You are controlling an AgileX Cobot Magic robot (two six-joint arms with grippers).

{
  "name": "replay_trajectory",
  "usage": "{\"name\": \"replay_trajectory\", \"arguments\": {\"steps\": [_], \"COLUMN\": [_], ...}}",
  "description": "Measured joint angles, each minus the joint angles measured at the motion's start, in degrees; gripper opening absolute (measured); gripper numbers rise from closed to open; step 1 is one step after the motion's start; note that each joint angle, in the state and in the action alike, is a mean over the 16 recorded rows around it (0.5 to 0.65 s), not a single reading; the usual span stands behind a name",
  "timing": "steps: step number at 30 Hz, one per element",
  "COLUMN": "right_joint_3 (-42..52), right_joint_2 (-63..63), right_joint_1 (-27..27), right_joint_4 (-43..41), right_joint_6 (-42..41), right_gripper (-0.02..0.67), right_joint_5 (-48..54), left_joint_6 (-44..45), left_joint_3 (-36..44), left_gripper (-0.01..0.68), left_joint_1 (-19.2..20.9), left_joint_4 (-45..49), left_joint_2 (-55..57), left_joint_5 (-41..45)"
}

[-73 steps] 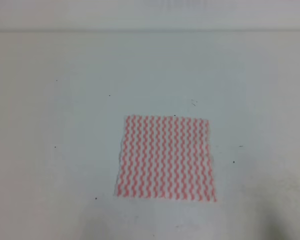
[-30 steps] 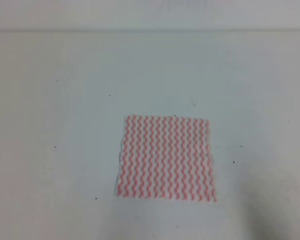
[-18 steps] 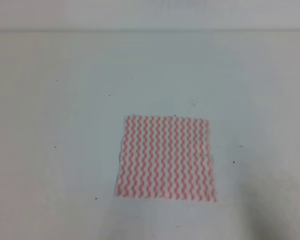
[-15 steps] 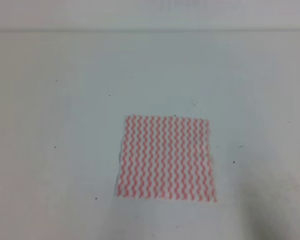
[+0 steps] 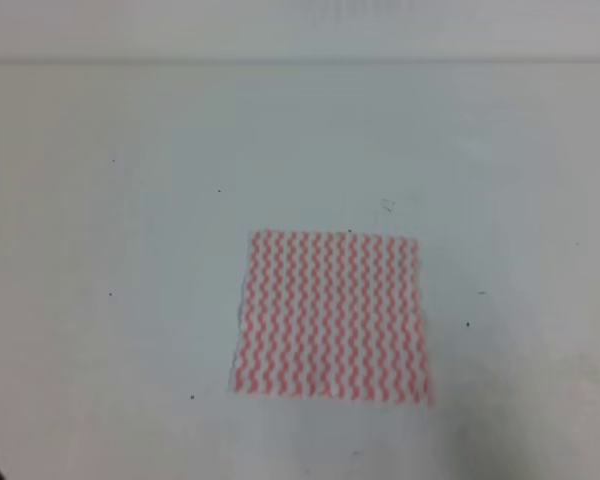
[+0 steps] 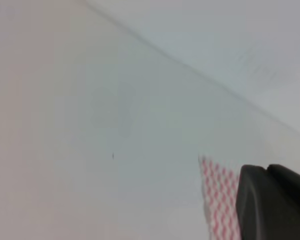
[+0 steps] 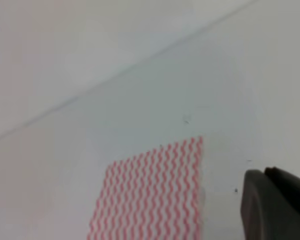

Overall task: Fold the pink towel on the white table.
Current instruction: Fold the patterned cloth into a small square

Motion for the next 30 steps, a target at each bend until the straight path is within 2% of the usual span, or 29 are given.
{"name": "replay_trajectory", "arguments": {"steps": [8,12,17,24,30], "right_joint_3": [-7.8,-10.3,-12.1,-14.2,-16.6], "right_joint_2": [11.3,17.0,23.5,32.9,41.1], "right_joint_1": [0.0,0.0,0.0,1.7,8.6], "right_joint_4": [-6.2,-7.6,-4.7,4.8,12.1], "right_joint_6": [0.0,-0.9,-4.3,-13.4,-19.1], "right_gripper": [-0.018,-0.018,-0.018,-0.018,-0.018], "right_joint_5": [9.9,13.2,14.9,15.1,11.5], "left_joint_6": [10.7,20.8,35.6,53.3,59.3], "left_joint_3": [-8.4,-11.2,-13.0,-14.3,-16.6], "left_gripper": [-0.005,-0.005,-0.005,-0.005,-0.005], "left_joint_1": [0.0,-0.1,-1.2,-7.1,-15.1], "left_joint_4": [-3.0,-11.0,-23.8,-40.0,-43.7], "left_joint_2": [15.6,22.6,31.0,42.1,50.4], "left_joint_5": [8.0,9.9,10.1,6.7,2.0]}}
